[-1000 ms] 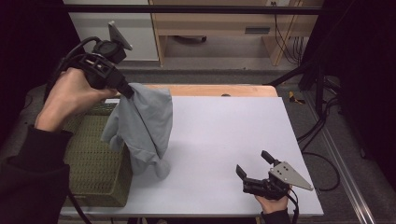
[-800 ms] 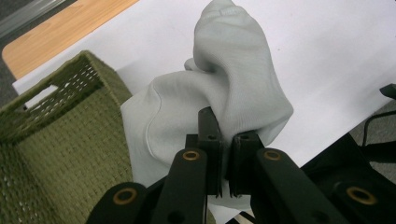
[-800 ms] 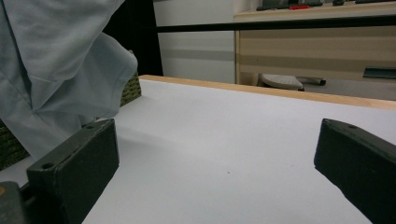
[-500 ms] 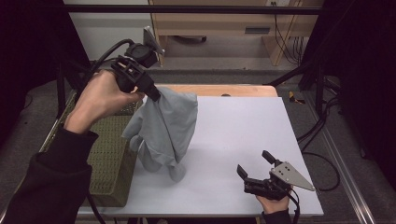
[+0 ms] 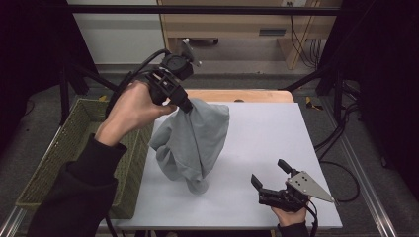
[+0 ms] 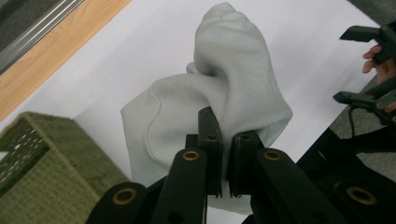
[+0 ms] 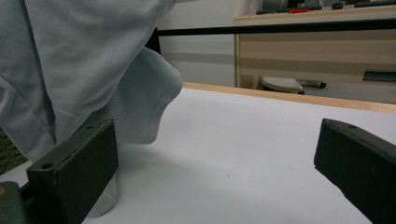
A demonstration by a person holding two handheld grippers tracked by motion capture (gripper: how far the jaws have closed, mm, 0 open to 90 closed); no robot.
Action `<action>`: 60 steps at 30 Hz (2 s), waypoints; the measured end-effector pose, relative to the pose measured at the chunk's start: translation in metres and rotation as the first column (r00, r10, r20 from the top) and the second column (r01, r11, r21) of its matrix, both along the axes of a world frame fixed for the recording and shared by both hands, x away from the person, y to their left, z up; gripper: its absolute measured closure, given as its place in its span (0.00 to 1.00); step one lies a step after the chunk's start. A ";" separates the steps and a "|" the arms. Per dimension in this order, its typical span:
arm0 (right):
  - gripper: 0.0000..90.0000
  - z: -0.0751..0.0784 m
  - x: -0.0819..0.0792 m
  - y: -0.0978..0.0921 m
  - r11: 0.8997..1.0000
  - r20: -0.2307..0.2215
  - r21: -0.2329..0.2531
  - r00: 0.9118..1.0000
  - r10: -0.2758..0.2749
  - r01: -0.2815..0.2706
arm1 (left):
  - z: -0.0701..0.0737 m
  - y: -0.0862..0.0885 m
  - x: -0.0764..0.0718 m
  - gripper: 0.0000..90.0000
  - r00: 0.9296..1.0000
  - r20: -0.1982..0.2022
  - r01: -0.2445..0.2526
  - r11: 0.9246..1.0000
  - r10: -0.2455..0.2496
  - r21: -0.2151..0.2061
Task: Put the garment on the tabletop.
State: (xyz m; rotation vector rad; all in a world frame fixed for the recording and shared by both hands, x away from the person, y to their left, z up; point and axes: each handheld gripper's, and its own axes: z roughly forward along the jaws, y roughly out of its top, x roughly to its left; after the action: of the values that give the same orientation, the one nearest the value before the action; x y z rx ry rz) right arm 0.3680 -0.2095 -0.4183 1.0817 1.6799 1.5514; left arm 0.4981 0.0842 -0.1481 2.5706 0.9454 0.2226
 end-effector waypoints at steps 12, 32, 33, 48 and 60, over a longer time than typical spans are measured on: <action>0.00 -0.001 -0.001 0.000 1.000 -0.006 -0.002 1.000 0.003 -0.003 | -0.039 -0.032 0.000 0.94 0.998 -0.015 0.065 0.998 -0.065 0.026; 0.00 -0.001 0.000 0.000 1.000 -0.002 -0.002 1.000 0.006 -0.006 | -0.101 -0.039 0.008 0.94 0.993 -0.075 0.097 0.995 -0.096 0.005; 0.00 -0.001 0.000 0.000 1.000 -0.004 0.001 1.000 0.006 -0.006 | -0.103 -0.039 0.008 0.94 0.992 -0.079 0.100 0.995 -0.099 0.003; 0.00 -0.001 -0.001 0.001 1.000 -0.010 0.009 1.000 0.006 -0.006 | -0.140 -0.047 0.006 0.94 0.986 -0.109 0.125 0.992 -0.127 -0.025; 0.00 -0.001 0.001 0.000 1.000 -0.001 -0.002 1.000 0.004 -0.004 | -0.170 -0.055 0.005 0.86 0.977 -0.140 0.158 0.986 -0.163 -0.050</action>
State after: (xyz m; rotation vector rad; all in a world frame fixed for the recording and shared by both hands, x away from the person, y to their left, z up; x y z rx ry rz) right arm 0.3686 -0.2093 -0.4196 1.0784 1.6853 1.5515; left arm 0.5031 0.0295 -0.3177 2.6388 0.7766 -0.0257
